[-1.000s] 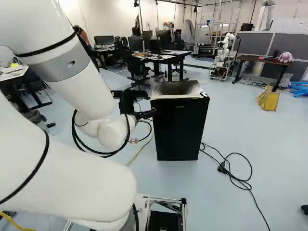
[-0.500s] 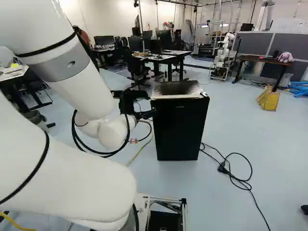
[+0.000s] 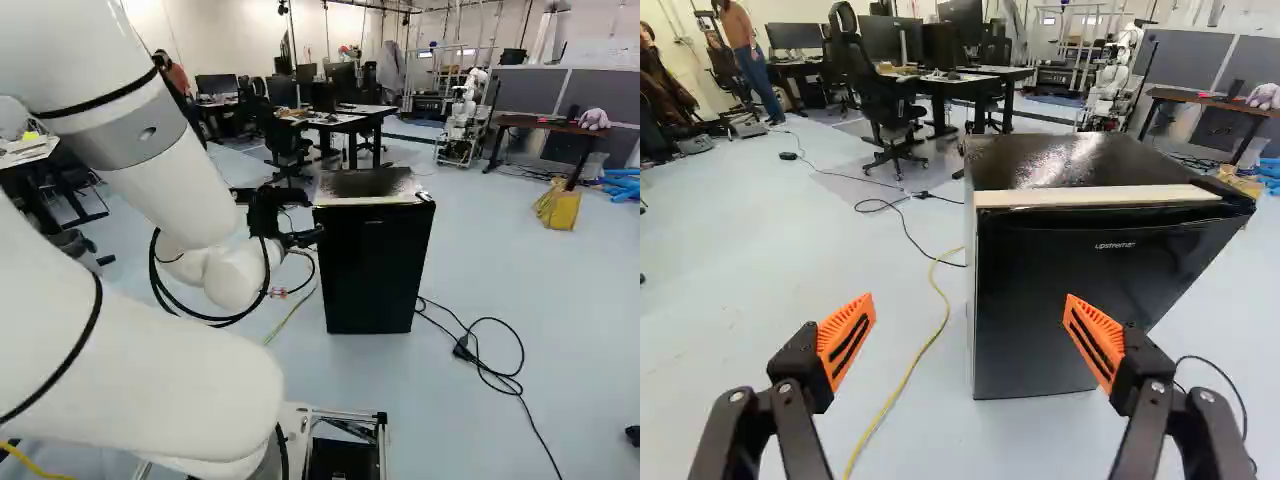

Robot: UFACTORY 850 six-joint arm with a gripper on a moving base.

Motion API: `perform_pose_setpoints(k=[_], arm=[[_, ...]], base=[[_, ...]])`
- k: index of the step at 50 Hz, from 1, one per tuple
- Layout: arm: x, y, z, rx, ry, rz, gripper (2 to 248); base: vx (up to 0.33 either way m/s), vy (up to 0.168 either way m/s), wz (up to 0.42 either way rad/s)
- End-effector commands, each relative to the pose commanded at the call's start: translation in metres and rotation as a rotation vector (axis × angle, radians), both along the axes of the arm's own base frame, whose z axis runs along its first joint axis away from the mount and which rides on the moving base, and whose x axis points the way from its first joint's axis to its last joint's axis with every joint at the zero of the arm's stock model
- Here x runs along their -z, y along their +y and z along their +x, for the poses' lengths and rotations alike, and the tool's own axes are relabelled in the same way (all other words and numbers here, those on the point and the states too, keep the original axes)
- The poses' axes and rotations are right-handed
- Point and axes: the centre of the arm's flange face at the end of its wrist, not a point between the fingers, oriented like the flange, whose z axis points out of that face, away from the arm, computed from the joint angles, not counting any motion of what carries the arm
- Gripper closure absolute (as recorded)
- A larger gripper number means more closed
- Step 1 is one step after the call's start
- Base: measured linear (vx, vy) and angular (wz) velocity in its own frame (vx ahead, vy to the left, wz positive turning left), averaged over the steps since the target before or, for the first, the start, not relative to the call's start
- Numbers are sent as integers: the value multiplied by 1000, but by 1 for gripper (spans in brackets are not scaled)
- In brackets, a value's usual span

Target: Grab a drink from the fridge

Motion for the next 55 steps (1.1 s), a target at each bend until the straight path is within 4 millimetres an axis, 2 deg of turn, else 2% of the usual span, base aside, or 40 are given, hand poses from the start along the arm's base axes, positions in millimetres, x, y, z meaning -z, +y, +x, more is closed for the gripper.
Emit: perform_pose_setpoints(k=[19, 55], arm=[[0, 0, 1, 0, 0, 0, 3], [-2, 7, 17, 19, 8, 21, 3]], base=[[0, 0, 0], [0, 0, 0]])
